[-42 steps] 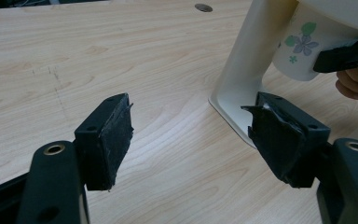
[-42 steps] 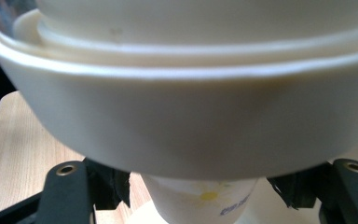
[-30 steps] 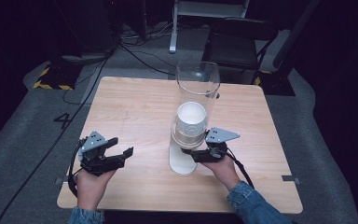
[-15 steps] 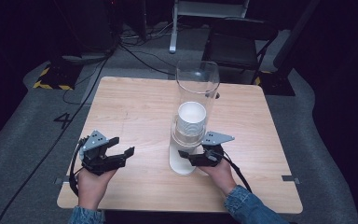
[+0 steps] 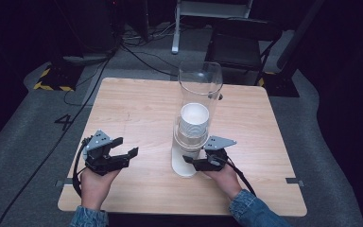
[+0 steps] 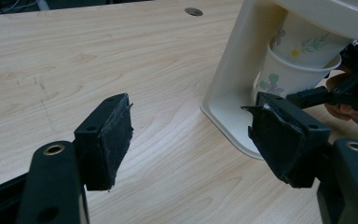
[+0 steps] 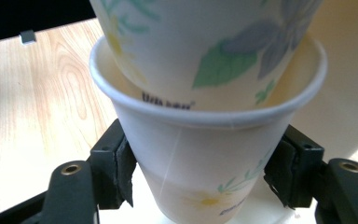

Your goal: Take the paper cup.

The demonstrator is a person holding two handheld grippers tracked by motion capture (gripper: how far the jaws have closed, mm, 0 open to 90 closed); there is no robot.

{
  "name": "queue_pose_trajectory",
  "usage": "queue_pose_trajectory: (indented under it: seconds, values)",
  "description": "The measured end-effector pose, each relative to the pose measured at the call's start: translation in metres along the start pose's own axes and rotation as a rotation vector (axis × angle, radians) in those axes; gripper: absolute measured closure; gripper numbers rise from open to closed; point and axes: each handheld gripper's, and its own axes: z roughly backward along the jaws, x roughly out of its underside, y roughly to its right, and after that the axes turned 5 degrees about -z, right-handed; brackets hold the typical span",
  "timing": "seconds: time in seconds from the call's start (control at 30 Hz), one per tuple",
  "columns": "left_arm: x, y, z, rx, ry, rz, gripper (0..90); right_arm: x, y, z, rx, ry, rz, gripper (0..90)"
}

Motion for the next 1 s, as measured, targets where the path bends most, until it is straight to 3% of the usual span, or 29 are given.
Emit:
queue_pose_trajectory:
  seconds: [0.53, 1.0]
  values:
    - [-0.012, 0.003, -0.017, 0.039, -0.004, -0.028, 29.6, 0.012, 0.001, 0.004, 0.025, -0.100, -0.001, 33.3]
    - [-0.022, 0.005, -0.038, 0.078, -0.014, -0.042, 29.8, 0.019, 0.003, 0.026, 0.074, -0.148, 0.003, 33.4]
